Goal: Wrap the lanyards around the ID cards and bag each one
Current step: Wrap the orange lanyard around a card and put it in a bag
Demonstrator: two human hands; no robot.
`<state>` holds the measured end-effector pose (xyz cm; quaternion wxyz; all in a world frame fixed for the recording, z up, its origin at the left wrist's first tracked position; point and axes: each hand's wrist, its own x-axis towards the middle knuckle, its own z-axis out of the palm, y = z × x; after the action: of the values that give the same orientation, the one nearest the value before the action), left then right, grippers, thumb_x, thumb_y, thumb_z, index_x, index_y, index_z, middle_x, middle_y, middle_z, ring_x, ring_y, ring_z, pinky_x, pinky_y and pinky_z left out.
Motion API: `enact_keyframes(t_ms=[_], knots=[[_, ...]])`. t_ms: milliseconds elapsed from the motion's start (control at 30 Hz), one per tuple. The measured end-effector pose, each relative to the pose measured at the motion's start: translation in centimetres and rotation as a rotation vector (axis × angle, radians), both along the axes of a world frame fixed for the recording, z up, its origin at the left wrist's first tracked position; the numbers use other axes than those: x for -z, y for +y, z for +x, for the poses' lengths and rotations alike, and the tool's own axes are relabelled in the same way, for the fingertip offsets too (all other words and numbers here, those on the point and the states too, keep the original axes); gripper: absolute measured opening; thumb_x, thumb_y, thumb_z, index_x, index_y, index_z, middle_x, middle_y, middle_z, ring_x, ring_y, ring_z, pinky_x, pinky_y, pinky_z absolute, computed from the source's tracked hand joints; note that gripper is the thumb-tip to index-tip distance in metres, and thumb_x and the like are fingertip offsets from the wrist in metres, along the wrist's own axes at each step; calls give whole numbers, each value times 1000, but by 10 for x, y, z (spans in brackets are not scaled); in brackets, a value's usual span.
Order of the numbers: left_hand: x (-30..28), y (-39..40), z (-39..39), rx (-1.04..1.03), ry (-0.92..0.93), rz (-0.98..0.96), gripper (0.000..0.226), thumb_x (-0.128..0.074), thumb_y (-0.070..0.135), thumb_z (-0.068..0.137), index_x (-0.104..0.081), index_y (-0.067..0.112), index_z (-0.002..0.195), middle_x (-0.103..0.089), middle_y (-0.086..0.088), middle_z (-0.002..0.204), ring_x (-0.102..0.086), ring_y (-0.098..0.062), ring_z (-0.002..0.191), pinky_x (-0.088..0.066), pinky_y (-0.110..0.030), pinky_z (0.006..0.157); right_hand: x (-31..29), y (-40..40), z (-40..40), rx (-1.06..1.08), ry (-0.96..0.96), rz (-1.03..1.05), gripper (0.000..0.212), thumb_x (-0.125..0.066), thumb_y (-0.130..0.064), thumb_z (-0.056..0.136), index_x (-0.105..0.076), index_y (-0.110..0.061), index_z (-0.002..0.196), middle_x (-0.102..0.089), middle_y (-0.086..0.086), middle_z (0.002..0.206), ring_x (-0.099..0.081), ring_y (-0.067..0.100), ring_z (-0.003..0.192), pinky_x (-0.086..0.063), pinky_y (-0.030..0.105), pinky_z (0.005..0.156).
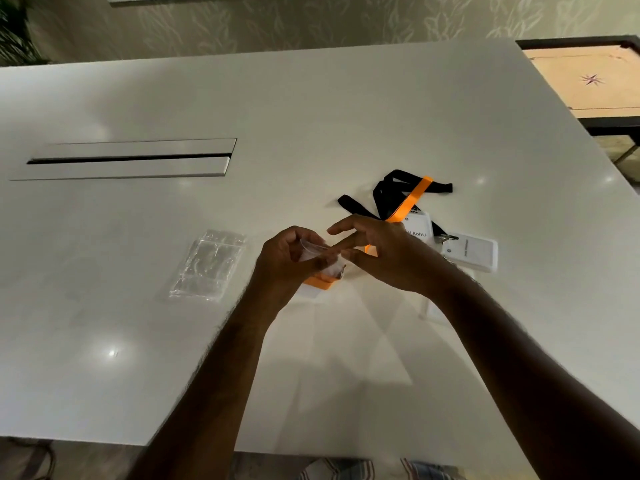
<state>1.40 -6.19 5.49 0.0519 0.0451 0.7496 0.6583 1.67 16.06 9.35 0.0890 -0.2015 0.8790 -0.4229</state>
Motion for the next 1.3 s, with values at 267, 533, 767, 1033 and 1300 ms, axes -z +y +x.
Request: enact_keyframes(t_ms=[267,533,767,1033,1300], knots=[[1,-2,-2,-107,-59,129,40,-92,41,61,-72,24,92,-81,-2,100,-76,-21,101,-59,-36,86,9,-7,-1,184,112,-157,38,-81,-20,94,-66,-19,129,-64,-8,130,-60,4,118,-53,18,88],[3,-1,-2,-105,-96,224,23,-87,17,73,-69,18,87,-78,2,90,-74,-14,87,-59,-26,77,19,-3,-5,221,-70,-292,5,-78,-12,96,-80,-10,101,-79,-11,94,-70,-8,83,-49,7,70],[3,-6,0,-80,-134,360,16,-74,12,92,-76,9,108,-78,-14,113,-74,-26,108,-61,-32,86,22,1,-6,237,-121,-435,16,-70,-11,101,-76,-24,93,-80,-7,90,-75,10,85,-62,26,74],[-2,-3,-1,-103,-126,363,29,-77,20,86,-76,3,109,-79,-17,110,-75,-31,107,-63,-36,89,24,-2,-8,240,-38,-337,2,-80,-22,95,-78,-22,95,-77,-22,89,-67,-5,75,-48,8,64],[-2,-9,-4,-27,-76,297,19,-75,16,93,-80,8,109,-79,-15,112,-74,-29,110,-60,-34,94,22,2,-10,252,-61,-303,10,-77,-24,97,-77,-29,88,-76,-19,81,-66,-1,69,-45,14,64]])
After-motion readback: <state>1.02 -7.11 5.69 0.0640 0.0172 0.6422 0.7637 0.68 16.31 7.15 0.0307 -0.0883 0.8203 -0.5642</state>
